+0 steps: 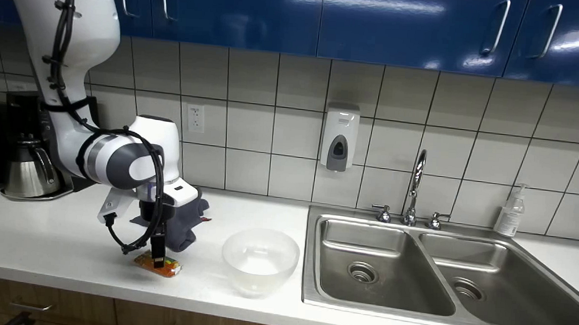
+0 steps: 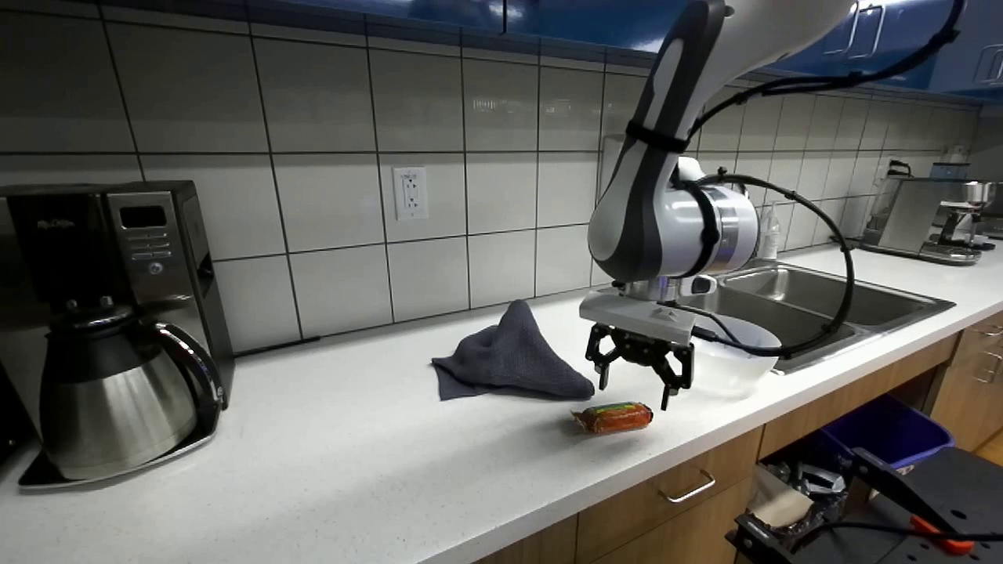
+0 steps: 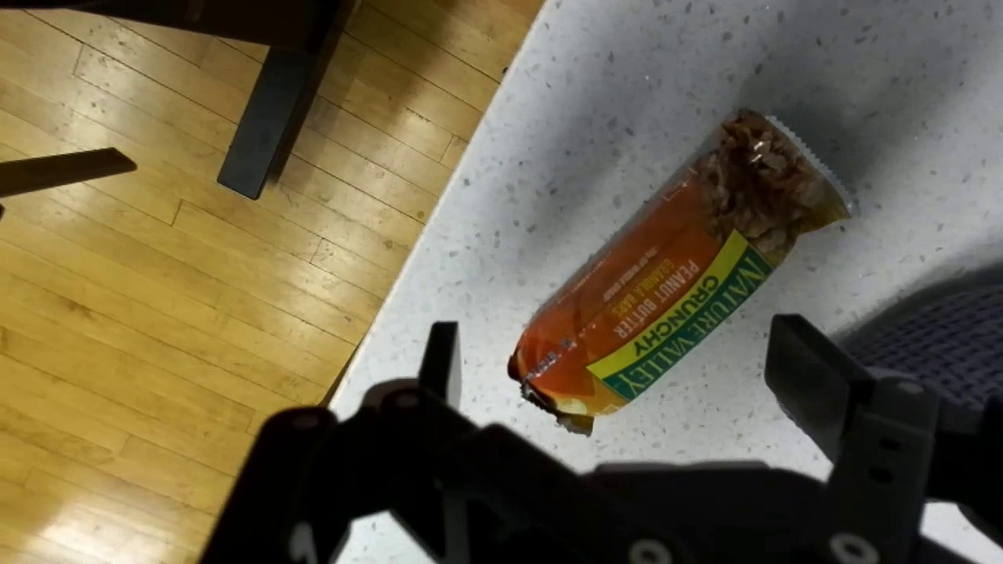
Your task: Put the orange packet in the bowl.
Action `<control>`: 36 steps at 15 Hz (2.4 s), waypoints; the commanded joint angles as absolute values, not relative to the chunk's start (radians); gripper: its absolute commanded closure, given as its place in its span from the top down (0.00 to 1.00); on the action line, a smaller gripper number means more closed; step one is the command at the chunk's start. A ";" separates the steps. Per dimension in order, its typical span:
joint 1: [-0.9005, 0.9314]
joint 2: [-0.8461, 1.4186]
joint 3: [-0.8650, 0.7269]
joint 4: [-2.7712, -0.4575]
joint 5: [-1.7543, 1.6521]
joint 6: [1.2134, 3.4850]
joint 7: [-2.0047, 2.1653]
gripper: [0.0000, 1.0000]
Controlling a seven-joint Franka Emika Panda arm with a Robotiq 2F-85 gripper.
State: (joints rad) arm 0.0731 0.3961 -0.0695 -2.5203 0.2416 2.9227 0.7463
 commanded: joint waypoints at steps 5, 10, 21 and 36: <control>0.090 0.494 -0.083 -2.415 0.303 2.938 0.764 1.00; 0.091 0.549 -0.076 -2.360 0.326 2.927 0.764 1.00; 0.170 0.495 -0.089 -2.380 0.313 2.926 0.767 1.00; 0.201 0.497 -0.113 -2.416 0.311 2.923 0.772 1.00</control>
